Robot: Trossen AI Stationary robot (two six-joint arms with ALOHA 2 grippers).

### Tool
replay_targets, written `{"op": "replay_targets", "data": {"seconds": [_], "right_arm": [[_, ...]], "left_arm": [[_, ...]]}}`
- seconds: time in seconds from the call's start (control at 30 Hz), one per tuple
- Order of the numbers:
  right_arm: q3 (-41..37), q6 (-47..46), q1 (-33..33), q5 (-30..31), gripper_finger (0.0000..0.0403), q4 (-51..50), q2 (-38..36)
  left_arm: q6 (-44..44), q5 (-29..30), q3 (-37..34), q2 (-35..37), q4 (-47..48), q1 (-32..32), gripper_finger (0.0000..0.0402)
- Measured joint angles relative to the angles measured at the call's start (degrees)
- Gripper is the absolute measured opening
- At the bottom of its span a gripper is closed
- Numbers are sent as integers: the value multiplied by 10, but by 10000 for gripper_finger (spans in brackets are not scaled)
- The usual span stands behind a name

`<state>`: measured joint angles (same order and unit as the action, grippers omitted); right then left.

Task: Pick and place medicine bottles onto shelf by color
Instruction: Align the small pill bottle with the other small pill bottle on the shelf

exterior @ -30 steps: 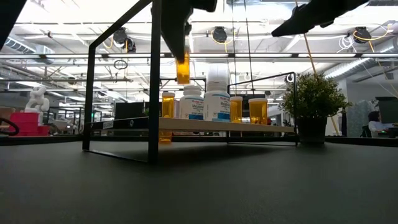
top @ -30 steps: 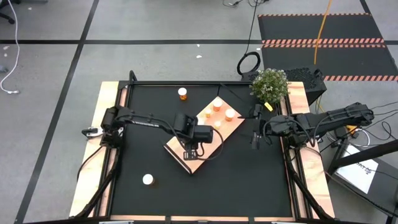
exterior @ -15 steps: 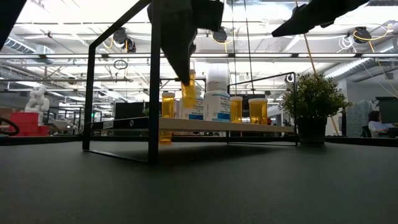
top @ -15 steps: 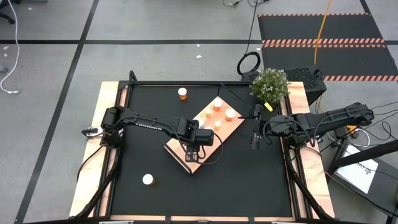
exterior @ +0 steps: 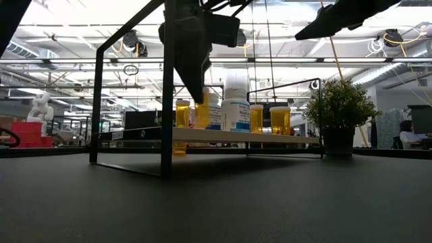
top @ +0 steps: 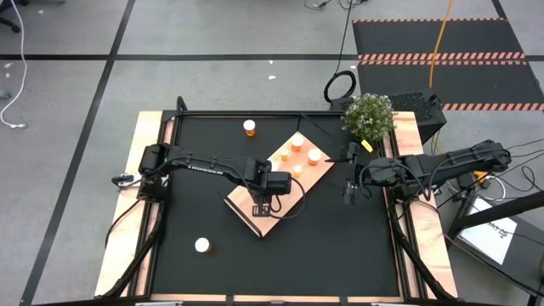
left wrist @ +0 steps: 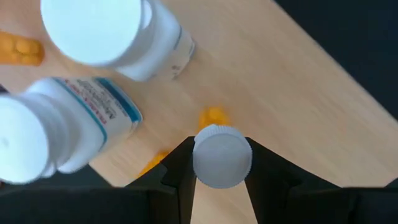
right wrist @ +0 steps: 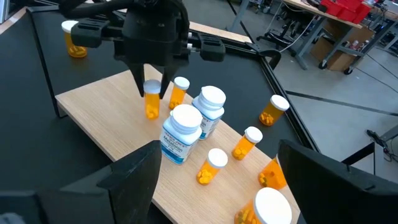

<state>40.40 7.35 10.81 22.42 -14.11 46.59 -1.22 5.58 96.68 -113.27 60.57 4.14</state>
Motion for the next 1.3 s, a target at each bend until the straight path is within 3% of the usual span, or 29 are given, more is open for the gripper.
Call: {"op": "replay_targets", "data": {"seconds": [0.8,1.13,1.3], "right_arm": [[0,0,0,0,314,0,0],[0,0,0,0,314,0,0],[0,0,0,0,314,0,0]], "left_arm": [[13,-11,0,0,-8,0,120],[11,-11,0,0,-9,0,172],[11,-11,0,0,-11,0,178]]}}
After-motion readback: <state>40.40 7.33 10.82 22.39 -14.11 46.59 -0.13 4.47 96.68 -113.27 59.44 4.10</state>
